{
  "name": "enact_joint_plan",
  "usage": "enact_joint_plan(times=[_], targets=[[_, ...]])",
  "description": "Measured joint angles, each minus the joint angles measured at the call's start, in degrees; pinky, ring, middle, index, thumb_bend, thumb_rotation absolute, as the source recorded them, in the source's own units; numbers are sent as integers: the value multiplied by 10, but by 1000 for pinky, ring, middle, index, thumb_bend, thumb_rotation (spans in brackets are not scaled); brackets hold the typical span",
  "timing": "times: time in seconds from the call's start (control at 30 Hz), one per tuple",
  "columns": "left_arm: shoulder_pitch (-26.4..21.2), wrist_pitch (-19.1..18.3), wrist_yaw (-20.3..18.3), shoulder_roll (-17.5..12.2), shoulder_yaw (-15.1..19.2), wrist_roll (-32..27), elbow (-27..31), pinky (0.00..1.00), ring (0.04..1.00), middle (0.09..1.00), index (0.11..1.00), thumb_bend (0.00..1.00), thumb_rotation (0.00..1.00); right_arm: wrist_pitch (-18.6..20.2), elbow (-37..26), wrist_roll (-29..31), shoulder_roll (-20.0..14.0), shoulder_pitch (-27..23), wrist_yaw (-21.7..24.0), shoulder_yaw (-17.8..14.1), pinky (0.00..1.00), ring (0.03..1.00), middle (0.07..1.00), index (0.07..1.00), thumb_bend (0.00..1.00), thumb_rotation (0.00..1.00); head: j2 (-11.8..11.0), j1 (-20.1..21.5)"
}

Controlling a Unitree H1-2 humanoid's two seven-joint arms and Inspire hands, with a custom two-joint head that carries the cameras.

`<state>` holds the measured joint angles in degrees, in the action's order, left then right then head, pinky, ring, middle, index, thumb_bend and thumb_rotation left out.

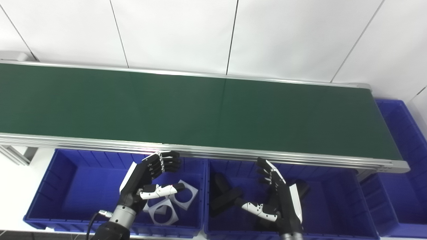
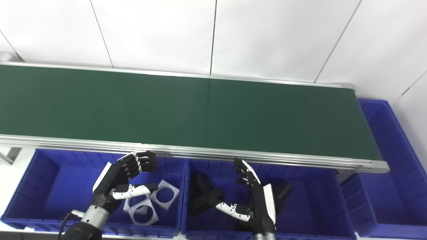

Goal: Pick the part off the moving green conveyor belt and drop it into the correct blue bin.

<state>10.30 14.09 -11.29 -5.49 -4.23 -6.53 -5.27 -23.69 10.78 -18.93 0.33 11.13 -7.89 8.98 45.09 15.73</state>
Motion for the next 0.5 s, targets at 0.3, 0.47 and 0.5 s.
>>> enact_joint_plan(times=[0.3,0.47,0.5], targets=[[2,0,0,0,0,0,0,743,721,722,695,637,0,0,2,-1,0,0,0,0,672,788,832,842,643,16,3,-3],[2,0,0,0,0,0,0,758,731,732,699,629,0,0,2,-1,1,0,0,0,670,782,829,833,652,0,4,-5],[2,-1,0,-1,1,0,0,757,730,733,699,626,0,0,2,-1,1,0,0,0,670,782,829,832,653,0,4,-5]])
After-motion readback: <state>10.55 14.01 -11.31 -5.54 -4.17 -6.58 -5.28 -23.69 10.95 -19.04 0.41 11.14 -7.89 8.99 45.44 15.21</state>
